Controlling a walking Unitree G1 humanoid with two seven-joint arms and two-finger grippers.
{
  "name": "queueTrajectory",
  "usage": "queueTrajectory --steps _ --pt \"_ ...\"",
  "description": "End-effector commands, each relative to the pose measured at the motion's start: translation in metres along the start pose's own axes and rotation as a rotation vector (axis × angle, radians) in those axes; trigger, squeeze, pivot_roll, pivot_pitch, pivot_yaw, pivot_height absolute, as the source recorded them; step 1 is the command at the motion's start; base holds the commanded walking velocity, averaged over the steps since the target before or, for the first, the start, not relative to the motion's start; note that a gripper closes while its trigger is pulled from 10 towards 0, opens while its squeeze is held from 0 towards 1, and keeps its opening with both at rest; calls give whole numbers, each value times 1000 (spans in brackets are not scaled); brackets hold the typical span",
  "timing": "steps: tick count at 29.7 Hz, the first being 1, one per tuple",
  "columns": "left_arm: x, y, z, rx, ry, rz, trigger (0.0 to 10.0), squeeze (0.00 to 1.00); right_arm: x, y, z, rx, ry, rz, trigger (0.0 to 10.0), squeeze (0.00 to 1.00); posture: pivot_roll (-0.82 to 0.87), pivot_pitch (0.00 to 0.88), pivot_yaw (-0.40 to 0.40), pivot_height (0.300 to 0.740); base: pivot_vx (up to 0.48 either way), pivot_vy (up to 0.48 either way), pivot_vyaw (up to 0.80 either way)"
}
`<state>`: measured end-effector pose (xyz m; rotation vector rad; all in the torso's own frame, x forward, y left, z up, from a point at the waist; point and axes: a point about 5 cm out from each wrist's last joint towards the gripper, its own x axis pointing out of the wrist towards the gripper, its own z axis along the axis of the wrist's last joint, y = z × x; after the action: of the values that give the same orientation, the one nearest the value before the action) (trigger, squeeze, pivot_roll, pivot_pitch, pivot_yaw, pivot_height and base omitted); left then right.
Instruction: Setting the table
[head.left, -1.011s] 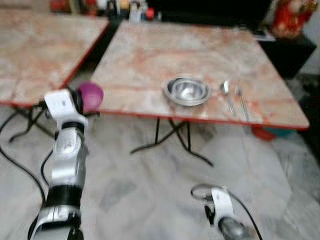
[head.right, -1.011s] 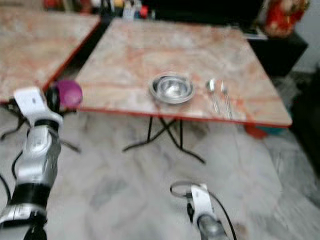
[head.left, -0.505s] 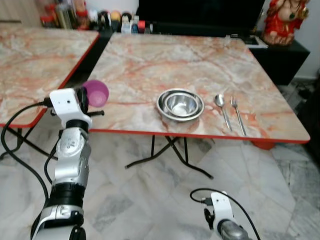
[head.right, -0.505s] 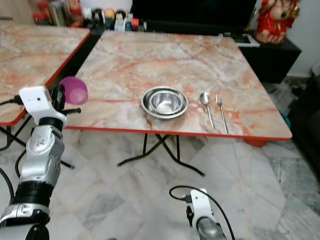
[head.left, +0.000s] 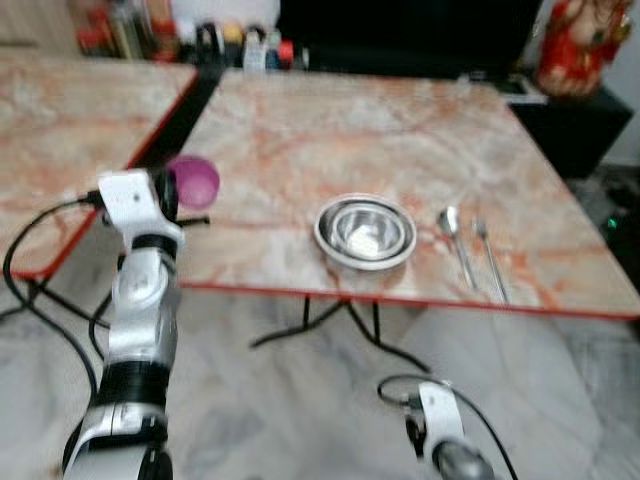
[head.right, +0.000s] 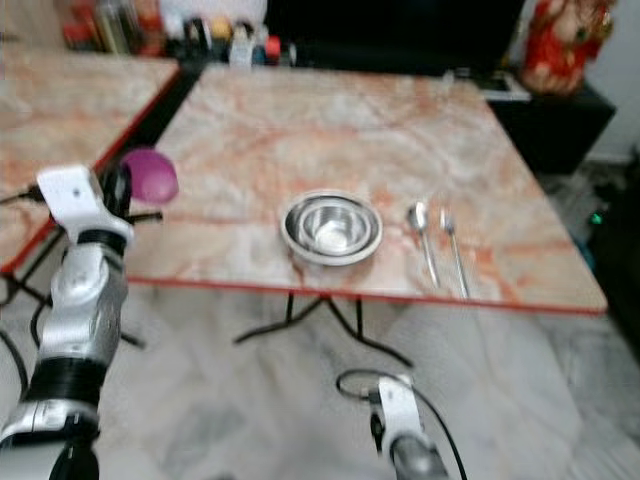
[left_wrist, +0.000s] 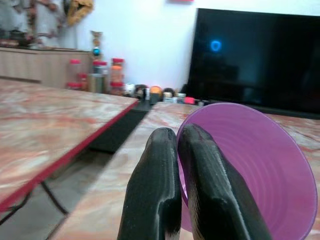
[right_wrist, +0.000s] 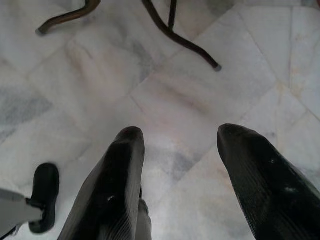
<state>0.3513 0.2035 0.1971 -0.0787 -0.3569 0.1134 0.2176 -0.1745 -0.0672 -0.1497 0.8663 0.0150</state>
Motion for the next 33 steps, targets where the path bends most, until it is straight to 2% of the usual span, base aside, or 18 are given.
queueTrajectory --steps 1,13,14,20,21,25,27,31,33 --pt "1 -10 3 -21 -6 -37 10000 0 -1 -10 -6 0 17 -26 10000 0 114 80 -54 715 375 0 0" --pt "2 -11 2 -44 2 -48 10000 0 -1 -9 -6 -1 16 -24 10000 0 115 79 -54 715 373 0 0" --pt "2 -14 1 -91 13 -63 10000 0 -1 -9 -6 -2 15 -24 10000 0 115 76 -53 715 371 0 0" --pt "2 -22 -1 -177 45 -107 10000 0 -1 -8 -6 -2 15 -22 10000 0 113 80 -53 715 354 0 0" --pt "1 -25 -4 -212 68 -127 10000 0 -1 -8 -7 -3 17 -22 10000 0 113 79 -53 715 259 0 0" --pt "1 -28 -10 -251 121 -122 10000 0 -2 -8 -9 -3 22 -22 10000 0 113 78 -53 715 0 0 0" --pt "3 -29 -15 -304 187 -72 10000 0 -2 -9 -10 -5 25 -24 10000 0 111 75 -52 715 0 0 0" --pt "6 -31 -20 -307 276 -35 10000 0 -2 -9 -10 -5 25 -25 10000 0 109 71 -48 715 0 0 0" --pt "7 -39 -21 -309 330 -81 10000 0 -2 -9 -10 -5 25 -25 10000 0 107 67 -47 715 0 0 0"
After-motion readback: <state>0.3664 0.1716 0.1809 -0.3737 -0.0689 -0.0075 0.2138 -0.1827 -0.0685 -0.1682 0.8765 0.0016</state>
